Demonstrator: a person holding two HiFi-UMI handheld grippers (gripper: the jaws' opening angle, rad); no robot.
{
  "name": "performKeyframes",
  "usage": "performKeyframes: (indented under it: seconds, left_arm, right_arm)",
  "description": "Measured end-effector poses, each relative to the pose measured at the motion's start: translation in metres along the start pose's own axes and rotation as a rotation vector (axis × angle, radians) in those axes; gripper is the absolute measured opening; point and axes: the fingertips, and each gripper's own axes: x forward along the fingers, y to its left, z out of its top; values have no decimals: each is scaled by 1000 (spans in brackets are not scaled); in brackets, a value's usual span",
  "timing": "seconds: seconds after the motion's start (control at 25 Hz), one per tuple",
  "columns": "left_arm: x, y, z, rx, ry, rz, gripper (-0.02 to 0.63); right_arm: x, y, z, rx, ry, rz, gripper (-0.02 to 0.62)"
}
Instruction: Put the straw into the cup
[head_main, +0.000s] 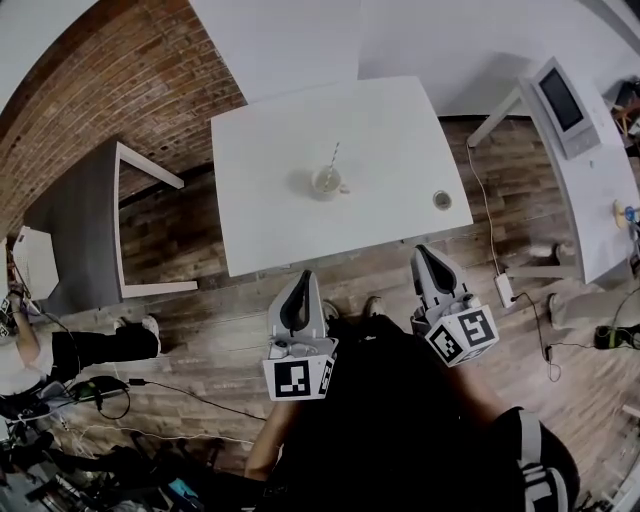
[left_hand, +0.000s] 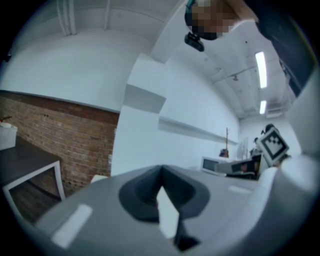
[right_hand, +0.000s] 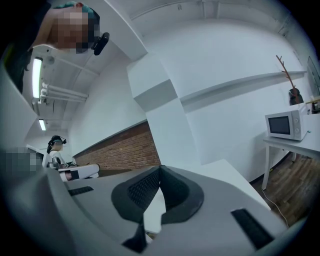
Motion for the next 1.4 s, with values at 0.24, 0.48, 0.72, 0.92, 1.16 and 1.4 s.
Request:
performKeyframes:
  seconds: [0.24,0.48,0.72,0.92,1.16,1.4]
  left_arm:
    - [4,-16,4,5,5,7,3]
    - [10,-21,8,6,-4,13,3]
    - [14,-19,8,14,-7,12,3]
    - [15,-19,11,17,-15,3,3]
    - [14,-19,15,11,-22,1,3]
    - [13,-16,13,7,-21,0,3]
  right_arm:
    - [-4,-2,0,4,4,42,7]
    - [6,-4,4,5,2,67,8]
    - [10,-6,13,-18,-13,72,6]
    - [8,-5,17,-17,-32,63,6]
    - [9,-6,17,-26,-31,43,6]
    - [9,-1,17,-34,-29,47,6]
